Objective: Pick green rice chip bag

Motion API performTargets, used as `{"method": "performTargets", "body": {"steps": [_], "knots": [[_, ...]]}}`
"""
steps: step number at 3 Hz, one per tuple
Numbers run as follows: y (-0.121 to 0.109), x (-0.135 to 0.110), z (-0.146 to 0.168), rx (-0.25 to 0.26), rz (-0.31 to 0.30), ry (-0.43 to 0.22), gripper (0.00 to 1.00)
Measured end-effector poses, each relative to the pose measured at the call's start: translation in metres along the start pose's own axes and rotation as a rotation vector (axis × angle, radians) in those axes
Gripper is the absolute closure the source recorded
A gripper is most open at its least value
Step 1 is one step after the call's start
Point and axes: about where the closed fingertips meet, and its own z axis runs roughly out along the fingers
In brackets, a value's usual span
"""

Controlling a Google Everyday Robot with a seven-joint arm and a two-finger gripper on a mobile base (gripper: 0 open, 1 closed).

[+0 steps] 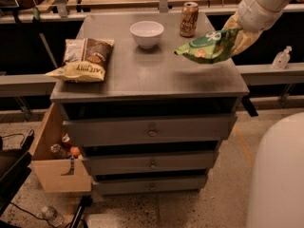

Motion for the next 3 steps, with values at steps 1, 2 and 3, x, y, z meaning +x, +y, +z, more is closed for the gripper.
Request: {"method": "performTargets", "body": {"steps": [1, 2, 3], "knots": [[-0.008, 0.008, -0.060, 0.059, 0.062, 0.097, 1.00], [-0.013, 0.009, -0.117, 0.148, 0.096, 0.179, 1.00], [-0.014, 0.003, -0.160, 0.251, 0.088, 0.205, 1.00]]}}
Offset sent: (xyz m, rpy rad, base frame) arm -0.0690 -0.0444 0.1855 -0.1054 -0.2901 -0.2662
